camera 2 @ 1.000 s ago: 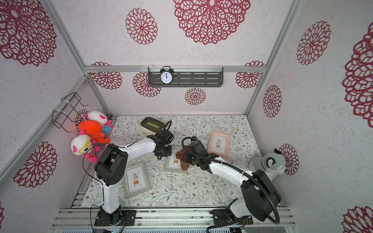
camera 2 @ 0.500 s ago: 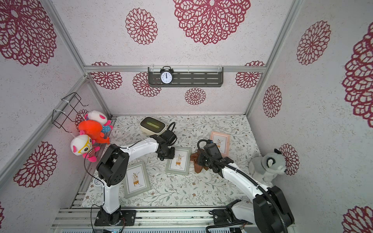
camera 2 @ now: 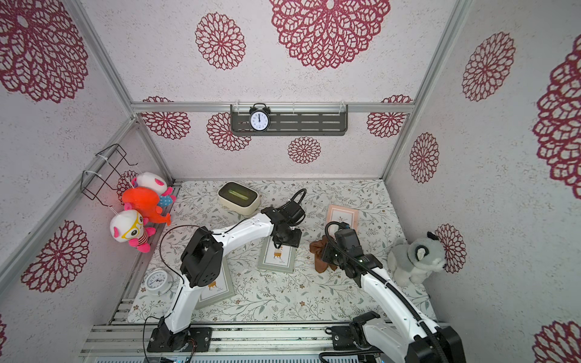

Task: Wipe the picture frame with a cloth
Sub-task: Move the picture frame to the center of the board.

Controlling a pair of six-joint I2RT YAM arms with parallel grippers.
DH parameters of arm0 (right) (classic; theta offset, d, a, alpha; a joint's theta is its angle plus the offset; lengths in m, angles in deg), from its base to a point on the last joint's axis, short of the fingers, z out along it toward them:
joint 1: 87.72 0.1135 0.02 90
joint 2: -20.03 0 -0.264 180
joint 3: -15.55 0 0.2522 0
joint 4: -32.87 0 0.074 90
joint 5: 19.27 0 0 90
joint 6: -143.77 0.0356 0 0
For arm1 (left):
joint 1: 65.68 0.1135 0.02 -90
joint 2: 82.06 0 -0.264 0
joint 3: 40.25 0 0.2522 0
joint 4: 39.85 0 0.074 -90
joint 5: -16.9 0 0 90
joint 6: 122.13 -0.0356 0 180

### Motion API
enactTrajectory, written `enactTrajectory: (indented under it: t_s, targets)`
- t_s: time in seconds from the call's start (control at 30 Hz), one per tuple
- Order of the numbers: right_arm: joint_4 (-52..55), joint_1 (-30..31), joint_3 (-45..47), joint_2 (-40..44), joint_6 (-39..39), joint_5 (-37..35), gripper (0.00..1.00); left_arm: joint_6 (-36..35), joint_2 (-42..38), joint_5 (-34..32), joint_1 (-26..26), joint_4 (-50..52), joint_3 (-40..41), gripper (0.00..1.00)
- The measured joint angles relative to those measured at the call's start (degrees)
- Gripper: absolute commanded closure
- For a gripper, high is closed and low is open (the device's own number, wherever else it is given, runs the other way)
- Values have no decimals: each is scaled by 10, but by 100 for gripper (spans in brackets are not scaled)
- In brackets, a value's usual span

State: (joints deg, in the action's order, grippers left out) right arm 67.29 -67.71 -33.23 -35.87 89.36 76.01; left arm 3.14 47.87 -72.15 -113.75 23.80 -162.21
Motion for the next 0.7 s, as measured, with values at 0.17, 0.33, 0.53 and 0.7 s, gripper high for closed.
enactTrajectory:
  t_s: [0.17,0.33,0.53,0.7]
  targets:
    - [16,-19,10,14,0,5,100,-3,51,-28,-8,35,-43,46]
    - [20,-22,10,14,0,11,100,2,50,-71,-7,56,-36,47]
    - [17,-23,10,13,0,20,100,16,0,-103,8,56,50,48]
    - [10,-23,10,9,0,25,100,26,-46,-133,51,59,130,48]
